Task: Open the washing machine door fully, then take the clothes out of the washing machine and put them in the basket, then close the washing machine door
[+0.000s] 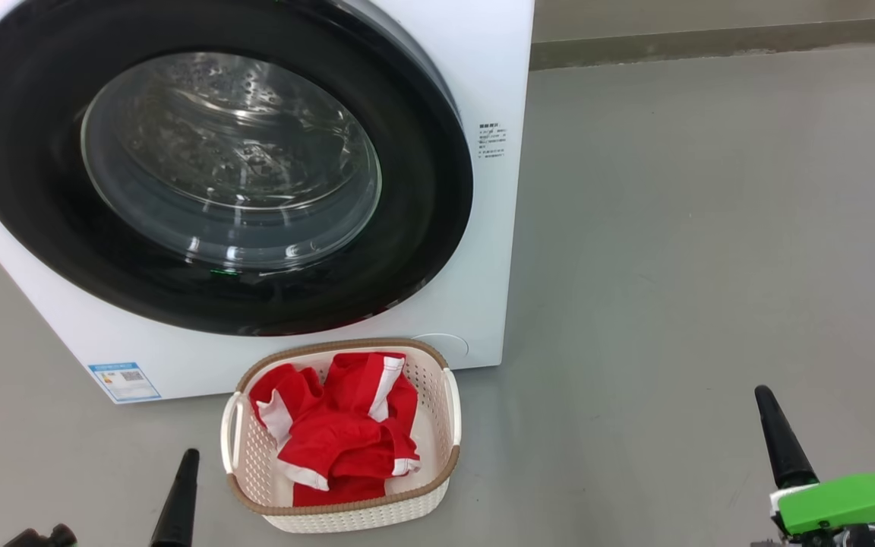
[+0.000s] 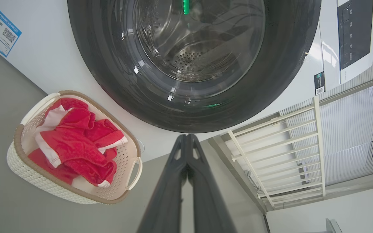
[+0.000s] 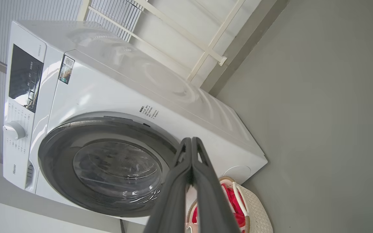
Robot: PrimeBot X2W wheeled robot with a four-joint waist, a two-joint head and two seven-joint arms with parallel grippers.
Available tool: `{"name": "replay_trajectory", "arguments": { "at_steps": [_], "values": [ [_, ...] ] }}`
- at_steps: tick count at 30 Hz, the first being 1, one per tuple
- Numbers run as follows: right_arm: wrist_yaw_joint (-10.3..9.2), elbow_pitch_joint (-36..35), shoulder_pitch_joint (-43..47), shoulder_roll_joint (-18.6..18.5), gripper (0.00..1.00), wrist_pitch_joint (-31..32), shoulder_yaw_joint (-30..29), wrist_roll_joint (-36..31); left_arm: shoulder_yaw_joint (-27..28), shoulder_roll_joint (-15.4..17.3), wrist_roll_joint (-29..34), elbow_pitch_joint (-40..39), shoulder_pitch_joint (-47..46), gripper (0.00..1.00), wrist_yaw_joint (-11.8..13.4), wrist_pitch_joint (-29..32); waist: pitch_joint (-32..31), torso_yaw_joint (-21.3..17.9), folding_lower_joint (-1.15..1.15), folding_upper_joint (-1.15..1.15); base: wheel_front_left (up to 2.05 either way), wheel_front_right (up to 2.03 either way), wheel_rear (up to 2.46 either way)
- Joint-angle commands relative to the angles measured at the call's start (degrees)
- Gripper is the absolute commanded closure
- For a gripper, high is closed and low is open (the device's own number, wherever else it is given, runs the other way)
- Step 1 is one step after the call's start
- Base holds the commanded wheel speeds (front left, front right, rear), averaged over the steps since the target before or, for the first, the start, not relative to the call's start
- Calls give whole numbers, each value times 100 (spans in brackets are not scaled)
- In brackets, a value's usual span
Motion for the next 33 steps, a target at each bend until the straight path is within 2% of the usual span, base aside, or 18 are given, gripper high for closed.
{"name": "replay_trajectory", "arguments": {
  "at_steps": [1,33],
  "values": [
    [-3,-120,-318,-86,100,45,55,231,177,36,-212,-116,-271,100,-27,44,7,-3,0,0,0,0,0],
    [-5,54,-662,-96,100,566,22,2128,346,-60,-2045,-62,-541,100,-37,554,123,-57,0,0,0,0,0]
  ]
}}
